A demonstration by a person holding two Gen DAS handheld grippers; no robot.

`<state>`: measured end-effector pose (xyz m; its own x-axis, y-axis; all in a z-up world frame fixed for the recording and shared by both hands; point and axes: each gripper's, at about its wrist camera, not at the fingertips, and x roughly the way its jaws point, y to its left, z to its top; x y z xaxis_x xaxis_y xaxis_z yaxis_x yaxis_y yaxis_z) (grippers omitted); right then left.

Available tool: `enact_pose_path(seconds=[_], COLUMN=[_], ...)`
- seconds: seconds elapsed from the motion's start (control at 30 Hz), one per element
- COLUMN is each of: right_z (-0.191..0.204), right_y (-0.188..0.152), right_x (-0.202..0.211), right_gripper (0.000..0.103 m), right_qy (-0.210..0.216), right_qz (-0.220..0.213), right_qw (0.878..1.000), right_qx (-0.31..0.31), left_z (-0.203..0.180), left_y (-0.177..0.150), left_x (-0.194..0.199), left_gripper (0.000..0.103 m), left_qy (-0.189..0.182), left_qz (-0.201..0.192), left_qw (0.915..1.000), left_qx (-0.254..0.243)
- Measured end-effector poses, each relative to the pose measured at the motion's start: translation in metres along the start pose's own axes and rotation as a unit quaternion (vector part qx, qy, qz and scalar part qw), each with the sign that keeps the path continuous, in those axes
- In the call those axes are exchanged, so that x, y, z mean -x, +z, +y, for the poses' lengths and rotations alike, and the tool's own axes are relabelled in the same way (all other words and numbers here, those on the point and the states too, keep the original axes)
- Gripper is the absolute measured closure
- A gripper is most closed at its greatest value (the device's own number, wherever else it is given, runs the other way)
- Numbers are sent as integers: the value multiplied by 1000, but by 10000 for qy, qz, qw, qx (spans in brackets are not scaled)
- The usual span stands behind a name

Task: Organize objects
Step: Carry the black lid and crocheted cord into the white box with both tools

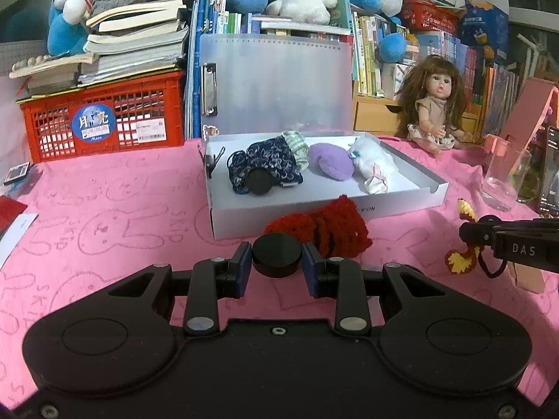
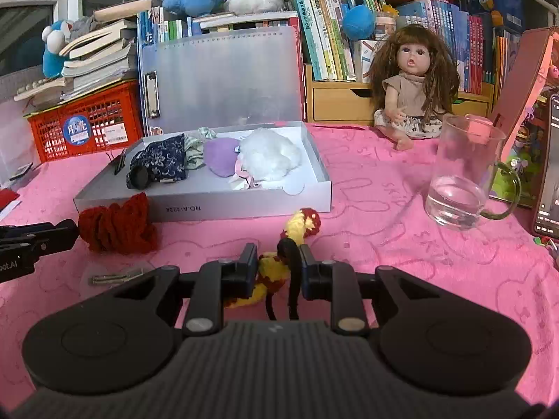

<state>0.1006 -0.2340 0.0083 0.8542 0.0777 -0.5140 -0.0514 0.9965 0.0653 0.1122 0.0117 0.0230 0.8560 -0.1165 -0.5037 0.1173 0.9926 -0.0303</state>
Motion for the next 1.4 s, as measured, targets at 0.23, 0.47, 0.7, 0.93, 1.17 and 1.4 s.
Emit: enact_pose_path(seconds=[0.23,0.47,0.7,0.93,1.17,1.4], right_z=[-1,-2,-11,-19,-18,-13], right_y=[12,28,51,77,86,82], right_x=[-2,-5,-24,-51,-85,-109], right_gripper=[76,76,76,76,76,76], right_qy=[47,138,248,111,50,115], right_qz=[-95,-186,-90,-67,130,392], right_qw=[9999,9996,9986,9973,9964,9962], right_qx=[-103,-187,-456,-724,-838,-772], left_z=[1,3,10,18,26,29], left_y=[13,29,47,62,69,66], left_x=[-3,-12,-34,-58,-89,-116], left_gripper=[73,73,73,73,73,73], left_qy=[-8,-31,5,56,65,257], left_qz=[-112,-186,-94,-74,121,305], left_qw=[9999,9997,9996,9992,9979,9970], left_qx=[53,125,268,391,638,660])
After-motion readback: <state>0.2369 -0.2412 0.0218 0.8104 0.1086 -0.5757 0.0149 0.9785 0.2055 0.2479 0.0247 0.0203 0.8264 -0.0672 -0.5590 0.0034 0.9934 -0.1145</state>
